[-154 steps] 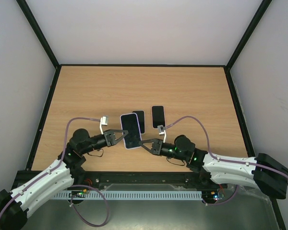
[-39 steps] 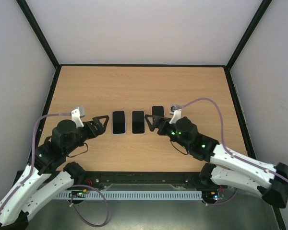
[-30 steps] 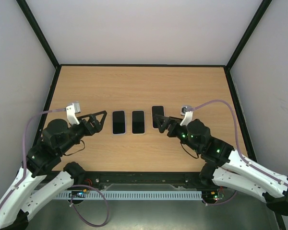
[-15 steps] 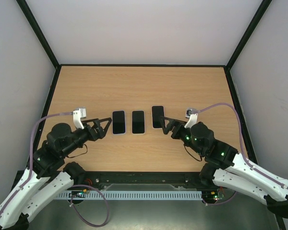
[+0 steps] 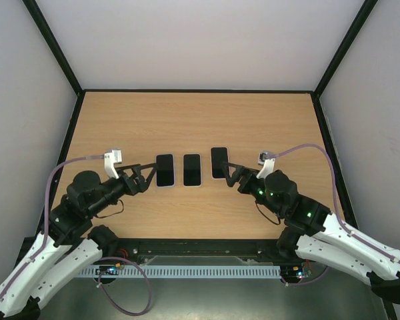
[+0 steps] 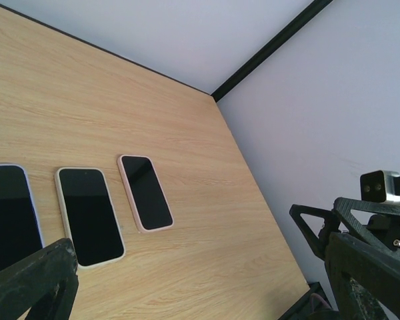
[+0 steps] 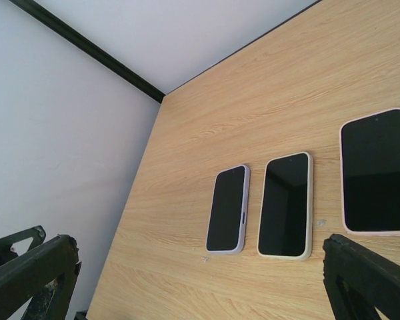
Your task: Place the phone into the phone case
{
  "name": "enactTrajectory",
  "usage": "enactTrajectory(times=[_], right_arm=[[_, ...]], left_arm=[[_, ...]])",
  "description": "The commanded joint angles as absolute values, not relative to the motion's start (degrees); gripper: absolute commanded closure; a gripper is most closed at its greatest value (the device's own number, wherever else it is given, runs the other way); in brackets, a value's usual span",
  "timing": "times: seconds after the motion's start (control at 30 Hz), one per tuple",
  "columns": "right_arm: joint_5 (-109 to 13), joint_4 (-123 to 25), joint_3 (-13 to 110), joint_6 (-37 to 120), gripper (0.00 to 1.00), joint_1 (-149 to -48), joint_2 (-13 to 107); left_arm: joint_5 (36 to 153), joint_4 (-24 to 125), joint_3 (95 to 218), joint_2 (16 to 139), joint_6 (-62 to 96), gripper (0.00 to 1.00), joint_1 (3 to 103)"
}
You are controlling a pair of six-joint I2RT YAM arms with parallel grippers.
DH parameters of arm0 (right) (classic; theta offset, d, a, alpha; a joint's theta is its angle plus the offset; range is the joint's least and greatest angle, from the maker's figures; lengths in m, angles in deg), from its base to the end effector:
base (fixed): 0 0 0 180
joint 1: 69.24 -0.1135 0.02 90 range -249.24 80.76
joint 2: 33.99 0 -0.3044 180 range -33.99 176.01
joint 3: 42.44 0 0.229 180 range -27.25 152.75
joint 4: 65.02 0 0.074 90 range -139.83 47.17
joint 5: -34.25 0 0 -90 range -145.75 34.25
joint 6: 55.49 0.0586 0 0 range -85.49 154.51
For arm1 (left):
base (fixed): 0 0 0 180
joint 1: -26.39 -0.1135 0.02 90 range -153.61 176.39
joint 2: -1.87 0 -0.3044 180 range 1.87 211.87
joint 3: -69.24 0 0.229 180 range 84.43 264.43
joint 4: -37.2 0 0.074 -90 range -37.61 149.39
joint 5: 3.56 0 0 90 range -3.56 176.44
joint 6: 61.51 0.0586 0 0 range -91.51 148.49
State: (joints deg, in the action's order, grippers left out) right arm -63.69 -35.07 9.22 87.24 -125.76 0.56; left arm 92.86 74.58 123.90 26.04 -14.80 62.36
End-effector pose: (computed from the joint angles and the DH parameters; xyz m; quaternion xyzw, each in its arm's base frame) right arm 0.0712 0.0930 0.3242 0.0174 0.7809 0.4759 0.4043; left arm 0.0535 -0.0469 0.3385 -0.0106 0.7480 -0.4547 0.4834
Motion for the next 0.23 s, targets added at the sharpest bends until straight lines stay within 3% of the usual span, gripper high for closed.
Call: enactTrajectory(times=[0.0, 0.2], right_arm=[[-64.9, -35.2, 10.4, 87.3, 0.03, -125.6, 0.0], [-64.2, -35.9, 9.1, 88.1, 0.02, -125.5, -0.2]], left_arm=[[92.4, 72.7, 123.8, 27.0, -15.3, 0.0, 62.1], [91.1, 73.5, 123.8, 28.2, -15.6, 0.01, 62.1]])
